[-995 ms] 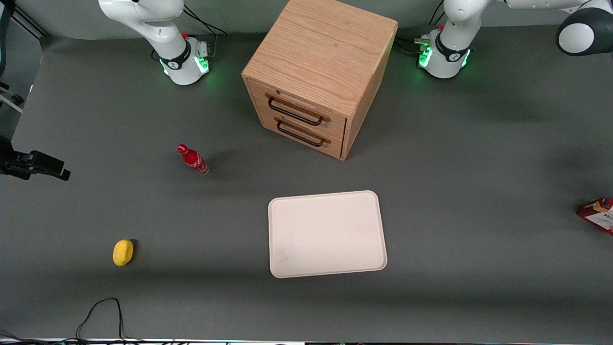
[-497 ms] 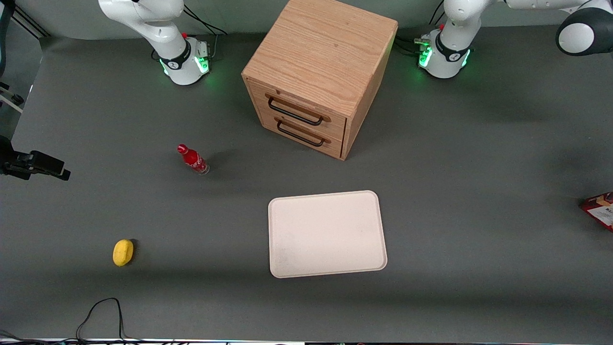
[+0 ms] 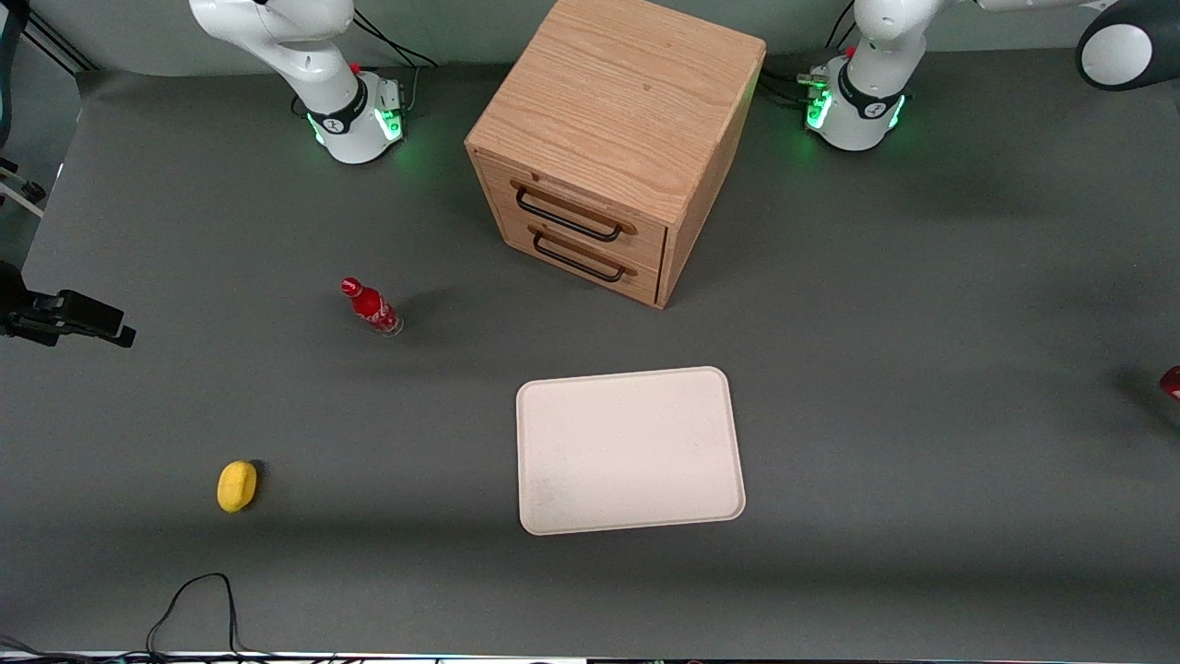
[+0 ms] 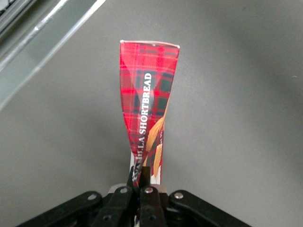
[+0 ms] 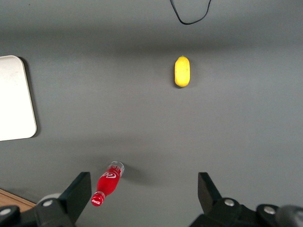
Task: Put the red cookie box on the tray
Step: 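Lift the cookie box with the left gripper, then carry the held cookie box over the white tray's edge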
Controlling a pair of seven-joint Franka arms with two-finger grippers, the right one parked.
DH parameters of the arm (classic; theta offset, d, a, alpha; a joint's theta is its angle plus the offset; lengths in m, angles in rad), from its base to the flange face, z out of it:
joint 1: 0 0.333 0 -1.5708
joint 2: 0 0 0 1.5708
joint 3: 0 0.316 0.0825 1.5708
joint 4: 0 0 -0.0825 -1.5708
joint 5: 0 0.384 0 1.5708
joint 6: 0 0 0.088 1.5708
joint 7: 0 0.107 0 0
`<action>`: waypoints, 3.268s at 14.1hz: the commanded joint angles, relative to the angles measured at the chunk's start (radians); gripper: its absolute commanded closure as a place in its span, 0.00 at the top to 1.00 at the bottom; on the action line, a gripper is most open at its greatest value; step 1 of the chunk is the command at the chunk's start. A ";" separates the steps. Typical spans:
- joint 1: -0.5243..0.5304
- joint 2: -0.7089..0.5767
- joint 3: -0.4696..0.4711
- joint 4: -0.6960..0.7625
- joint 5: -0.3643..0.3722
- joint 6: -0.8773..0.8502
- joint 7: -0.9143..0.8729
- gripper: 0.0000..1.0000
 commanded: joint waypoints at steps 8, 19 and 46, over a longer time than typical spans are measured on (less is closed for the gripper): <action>-0.002 -0.273 -0.009 0.061 -0.007 -0.310 0.006 0.00; -0.377 -0.287 -0.234 0.056 0.056 -0.501 -0.083 0.00; -0.926 -0.124 -0.234 -0.235 0.177 0.004 -0.402 0.00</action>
